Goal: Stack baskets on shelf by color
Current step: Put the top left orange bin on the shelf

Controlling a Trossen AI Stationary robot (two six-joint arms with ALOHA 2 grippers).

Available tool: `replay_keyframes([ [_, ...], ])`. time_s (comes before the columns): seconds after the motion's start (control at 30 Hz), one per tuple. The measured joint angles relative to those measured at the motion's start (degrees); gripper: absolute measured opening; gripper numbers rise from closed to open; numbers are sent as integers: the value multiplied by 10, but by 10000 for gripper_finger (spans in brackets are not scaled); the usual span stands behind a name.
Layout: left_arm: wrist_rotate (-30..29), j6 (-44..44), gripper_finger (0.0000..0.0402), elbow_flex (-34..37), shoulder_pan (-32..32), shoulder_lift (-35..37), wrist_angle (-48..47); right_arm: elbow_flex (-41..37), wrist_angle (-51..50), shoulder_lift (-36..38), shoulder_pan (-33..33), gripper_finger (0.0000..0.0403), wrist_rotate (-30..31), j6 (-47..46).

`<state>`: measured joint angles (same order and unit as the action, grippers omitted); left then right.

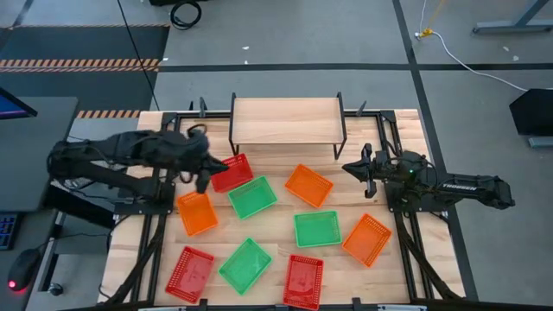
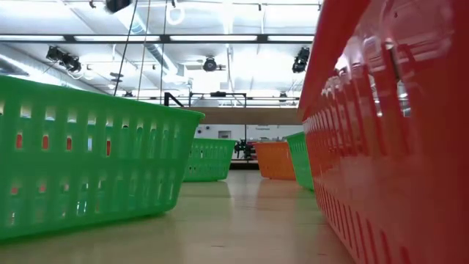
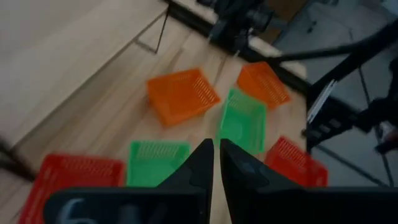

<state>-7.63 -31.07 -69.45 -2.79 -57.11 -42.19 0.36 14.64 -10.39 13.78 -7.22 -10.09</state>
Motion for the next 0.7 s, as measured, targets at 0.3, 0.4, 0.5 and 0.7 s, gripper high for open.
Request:
replay_keyframes([
  [0.3,0,-9,31,-112,8,-99,89,0,39,0,0,14,1,25],
  [0.4,0,-13,36,-122,13,-108,135,0,67,0,0,14,0,-13],
  [0.5,0,-13,38,-123,15,-109,170,0,125,0,0,14,8,-51],
  [0.7,-13,52,35,-123,19,-108,165,2,281,0,0,14,45,-50],
])
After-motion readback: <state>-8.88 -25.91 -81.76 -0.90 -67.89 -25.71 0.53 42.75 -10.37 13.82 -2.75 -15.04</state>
